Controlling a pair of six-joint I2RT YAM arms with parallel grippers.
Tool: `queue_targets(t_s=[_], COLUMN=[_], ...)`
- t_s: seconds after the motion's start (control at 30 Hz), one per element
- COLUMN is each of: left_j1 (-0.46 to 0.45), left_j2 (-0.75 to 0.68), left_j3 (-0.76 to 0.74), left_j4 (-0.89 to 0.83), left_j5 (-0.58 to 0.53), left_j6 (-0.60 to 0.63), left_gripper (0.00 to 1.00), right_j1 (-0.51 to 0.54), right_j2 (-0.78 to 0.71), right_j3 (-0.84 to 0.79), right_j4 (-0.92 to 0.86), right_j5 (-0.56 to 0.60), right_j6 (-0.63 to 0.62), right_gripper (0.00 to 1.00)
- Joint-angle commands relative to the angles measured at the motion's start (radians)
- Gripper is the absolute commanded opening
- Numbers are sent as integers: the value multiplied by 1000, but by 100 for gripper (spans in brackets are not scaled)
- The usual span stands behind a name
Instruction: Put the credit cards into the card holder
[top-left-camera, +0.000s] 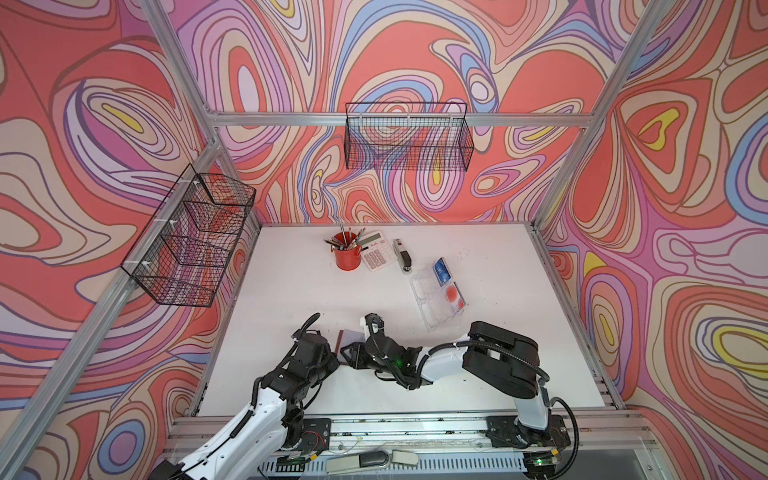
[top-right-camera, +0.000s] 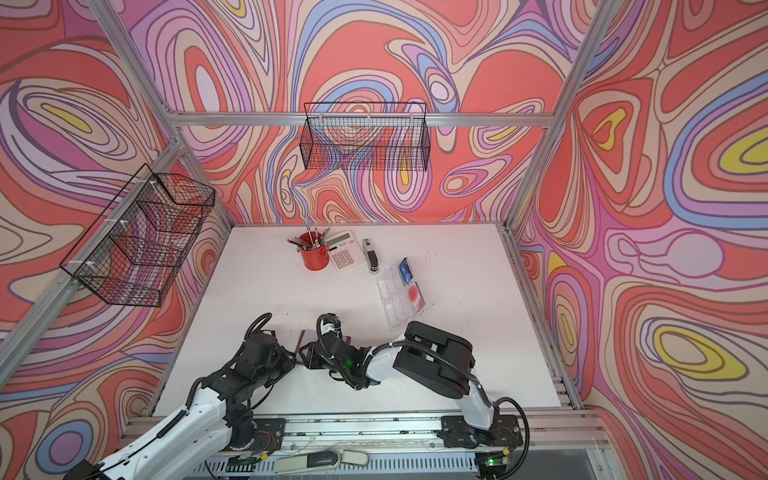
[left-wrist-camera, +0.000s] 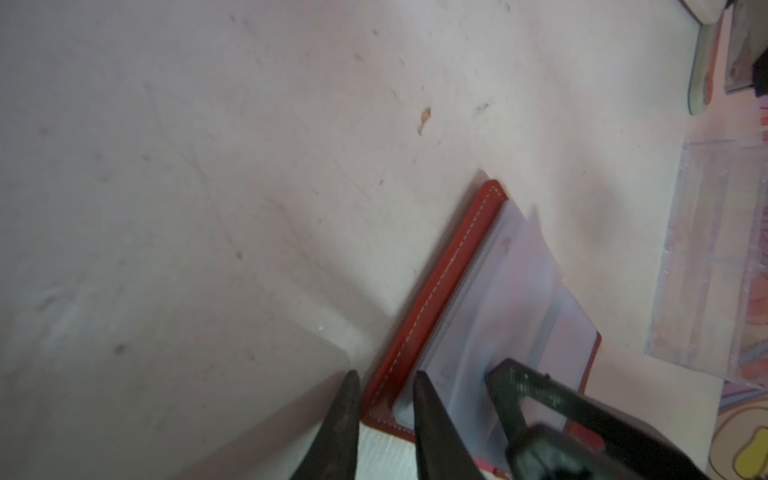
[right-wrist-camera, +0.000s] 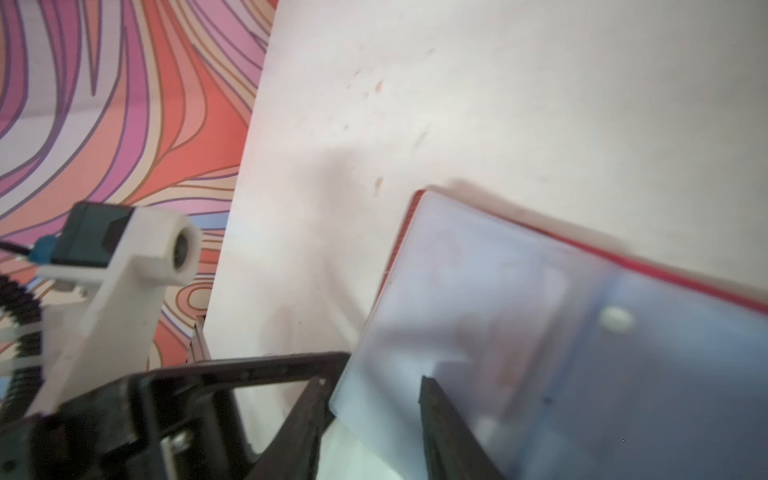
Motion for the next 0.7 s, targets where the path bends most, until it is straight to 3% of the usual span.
queue_targets(t_s=[0.0, 0.17, 0.37, 0.47, 0.67], left_j1=[-27, -32, -32, -32, -30], left_j2=[-38, -122, -264, -296, -235], left_j3=[-27, 34, 139, 150, 178], left_j4=[16, -161, -368, -387, -377], left_j5=[138, 34, -149, -171, -138], left_j6=[-46, -10, 117, 173, 244], left_gripper=[24, 25, 31, 36, 38], right_j1=[-31, -43, -26, -8, 2], right_j2=[-64, -154, -114, -63, 21], right_j3=[-75, -132, 17, 98, 189], right_j4=[44, -31, -237, -323, -384], right_j5=[16, 72, 60, 79, 35], right_j6=[22, -14, -112, -139, -167], right_gripper=[39, 39, 34, 31, 29])
